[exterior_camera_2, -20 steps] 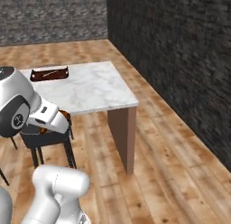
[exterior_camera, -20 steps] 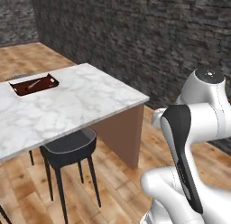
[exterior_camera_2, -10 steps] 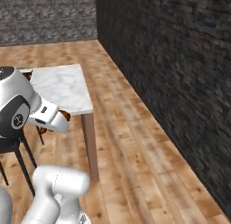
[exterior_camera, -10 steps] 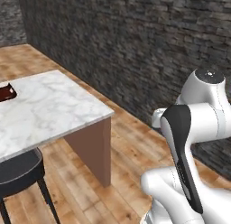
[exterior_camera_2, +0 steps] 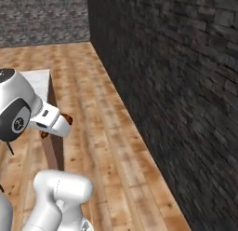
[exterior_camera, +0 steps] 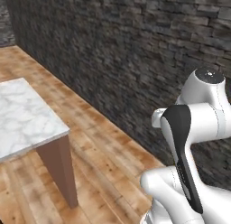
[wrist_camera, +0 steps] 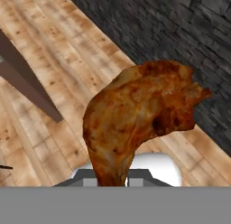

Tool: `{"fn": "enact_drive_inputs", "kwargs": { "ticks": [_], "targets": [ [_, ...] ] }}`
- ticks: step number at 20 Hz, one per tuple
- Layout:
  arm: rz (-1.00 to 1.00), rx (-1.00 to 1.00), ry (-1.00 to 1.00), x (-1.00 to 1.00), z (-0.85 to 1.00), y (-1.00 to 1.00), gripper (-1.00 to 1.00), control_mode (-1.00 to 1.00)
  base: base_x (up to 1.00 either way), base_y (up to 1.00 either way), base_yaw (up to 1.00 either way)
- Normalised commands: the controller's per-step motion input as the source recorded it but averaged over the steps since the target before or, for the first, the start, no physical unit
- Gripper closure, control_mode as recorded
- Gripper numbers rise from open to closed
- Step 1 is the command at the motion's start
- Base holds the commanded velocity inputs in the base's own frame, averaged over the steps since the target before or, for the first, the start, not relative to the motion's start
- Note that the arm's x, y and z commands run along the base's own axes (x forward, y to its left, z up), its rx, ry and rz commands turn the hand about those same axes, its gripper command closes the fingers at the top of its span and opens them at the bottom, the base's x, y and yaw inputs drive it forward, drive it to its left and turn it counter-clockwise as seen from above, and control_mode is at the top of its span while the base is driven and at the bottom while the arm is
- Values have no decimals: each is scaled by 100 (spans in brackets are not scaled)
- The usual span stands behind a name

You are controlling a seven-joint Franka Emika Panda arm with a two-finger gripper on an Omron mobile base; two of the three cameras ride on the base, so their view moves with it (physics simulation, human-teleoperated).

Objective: Gather the mushroom and lime from the fridge and place them on a tray on the dining counter. Then gather the chicken drumsticks from the fridge and place them on the other tray.

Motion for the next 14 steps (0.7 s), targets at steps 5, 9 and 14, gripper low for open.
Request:
{"fn": "enact_drive_inputs", "kwargs": {
  "ticks": [5, 9, 14],
  "targets": [
    [0, 0, 0, 0, 0, 0, 100, 100, 70, -98, 8],
    [0, 0, 0, 0, 0, 0, 100, 100, 95, -73, 21],
    [0, 0, 0, 0, 0, 0, 100, 100, 93, -54, 30]
  ]
}}
